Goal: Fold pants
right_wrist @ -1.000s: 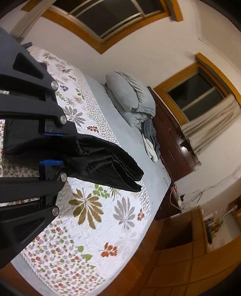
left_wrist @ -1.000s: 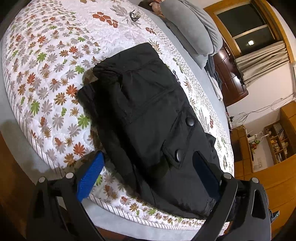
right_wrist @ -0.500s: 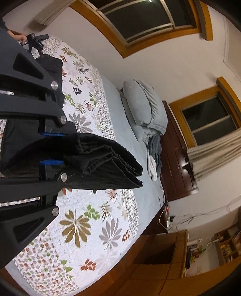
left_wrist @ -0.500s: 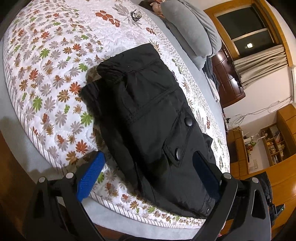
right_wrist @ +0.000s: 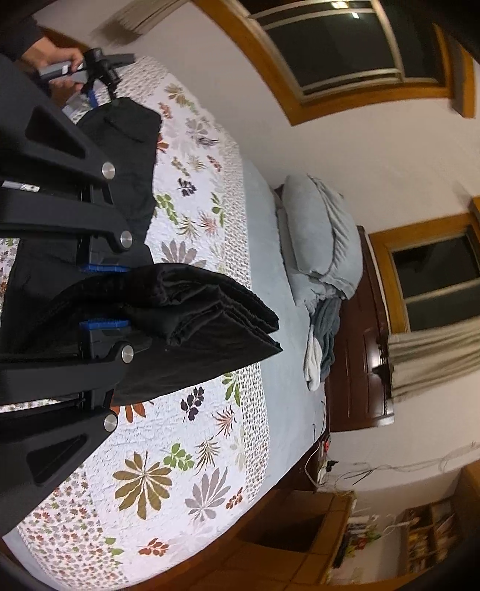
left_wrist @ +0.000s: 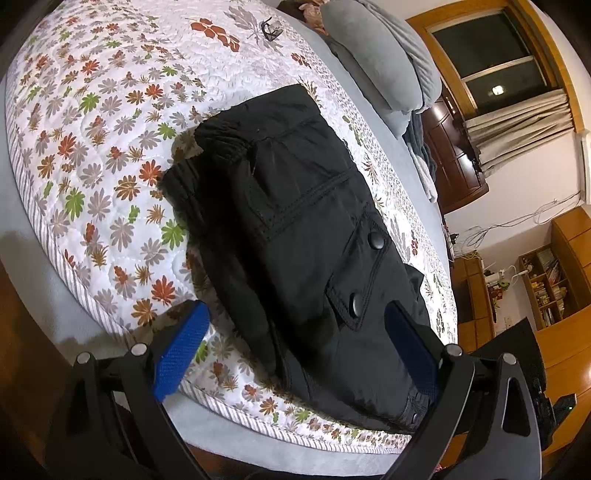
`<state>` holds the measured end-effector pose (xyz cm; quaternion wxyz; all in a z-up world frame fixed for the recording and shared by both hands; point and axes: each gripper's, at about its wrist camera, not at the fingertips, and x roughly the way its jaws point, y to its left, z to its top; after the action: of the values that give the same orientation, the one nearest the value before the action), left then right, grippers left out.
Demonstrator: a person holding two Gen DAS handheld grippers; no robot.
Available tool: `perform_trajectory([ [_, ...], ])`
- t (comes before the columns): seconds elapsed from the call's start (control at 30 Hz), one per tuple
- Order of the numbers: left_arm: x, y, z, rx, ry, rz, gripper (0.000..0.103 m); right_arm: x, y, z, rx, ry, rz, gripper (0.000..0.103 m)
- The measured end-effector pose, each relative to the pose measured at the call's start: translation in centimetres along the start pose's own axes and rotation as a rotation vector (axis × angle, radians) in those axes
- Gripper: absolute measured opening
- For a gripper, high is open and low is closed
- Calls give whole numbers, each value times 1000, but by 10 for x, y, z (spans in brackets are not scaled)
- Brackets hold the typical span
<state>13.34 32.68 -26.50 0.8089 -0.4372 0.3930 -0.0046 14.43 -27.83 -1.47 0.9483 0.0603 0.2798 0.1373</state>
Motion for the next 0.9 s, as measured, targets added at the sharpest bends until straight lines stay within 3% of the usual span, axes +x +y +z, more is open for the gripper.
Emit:
perform_trajectory([
  [0.37,-4,5,0,3,1,-15,95,29,56,-24,-111,44,-36,18],
  [0.77,-4,7,-1,-7,8,-31,95,70,113,-63,-292,122,-151,18],
  [0.9,-4,6,-2,1,12,-25,95,93,141,-89,-423,154,-216,18],
])
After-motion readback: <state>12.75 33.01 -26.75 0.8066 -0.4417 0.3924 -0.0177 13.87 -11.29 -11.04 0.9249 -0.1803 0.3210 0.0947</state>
